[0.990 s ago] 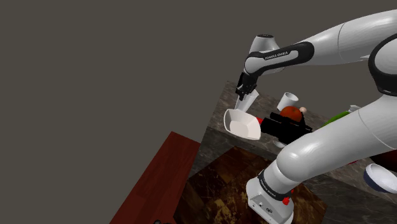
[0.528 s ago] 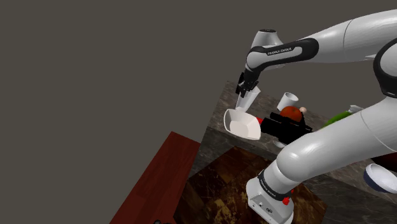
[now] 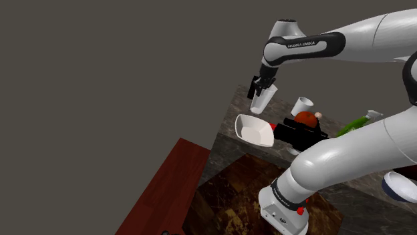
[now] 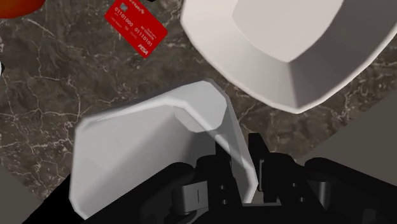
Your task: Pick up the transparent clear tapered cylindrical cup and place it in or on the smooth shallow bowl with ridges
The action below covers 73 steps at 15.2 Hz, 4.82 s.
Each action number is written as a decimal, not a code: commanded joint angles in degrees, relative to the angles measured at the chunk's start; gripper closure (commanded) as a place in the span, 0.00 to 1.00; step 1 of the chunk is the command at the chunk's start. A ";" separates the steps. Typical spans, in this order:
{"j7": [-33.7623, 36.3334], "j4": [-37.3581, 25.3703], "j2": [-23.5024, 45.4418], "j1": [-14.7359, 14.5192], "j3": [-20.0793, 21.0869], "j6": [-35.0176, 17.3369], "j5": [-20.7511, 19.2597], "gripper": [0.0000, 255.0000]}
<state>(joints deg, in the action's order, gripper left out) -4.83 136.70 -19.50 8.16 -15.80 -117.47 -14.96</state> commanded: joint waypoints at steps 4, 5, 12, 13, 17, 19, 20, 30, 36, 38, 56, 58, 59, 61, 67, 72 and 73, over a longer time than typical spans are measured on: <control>-0.44 -2.94 -1.10 -0.14 0.42 4.02 0.35 1.00; -0.54 -3.54 -1.30 -0.17 0.50 4.82 0.41 1.00; -0.21 -5.86 -4.20 -0.43 1.70 10.15 0.64 1.00; 0.62 -4.78 -6.23 -0.57 2.49 11.27 0.61 1.00; 3.73 -1.18 -14.05 -1.20 5.85 16.16 1.21 1.00; 5.21 0.18 -17.75 -1.59 7.63 18.82 1.91 1.00; 5.95 0.75 -19.54 -1.82 8.54 20.20 2.34 1.00; 9.25 7.95 -26.23 -2.67 11.49 20.27 3.93 1.00; 9.85 12.59 -26.31 -2.56 11.14 15.74 3.50 1.00; 10.06 14.07 -26.21 -2.51 11.01 14.18 3.34 1.00; 11.06 20.36 -24.91 -2.23 10.41 6.65 2.47 0.00; 11.06 20.36 -24.91 -2.23 10.41 6.65 2.47 0.00; 11.06 20.36 -24.91 -2.23 10.41 6.65 2.47 0.00; 11.06 20.36 -24.91 -2.23 10.41 6.65 2.47 0.00; 10.81 13.73 -25.95 -2.99 11.67 14.38 3.88 0.00; 10.81 13.73 -25.94 -2.99 11.66 14.38 3.88 0.00; 10.81 13.73 -25.94 -2.99 11.66 14.38 3.88 0.00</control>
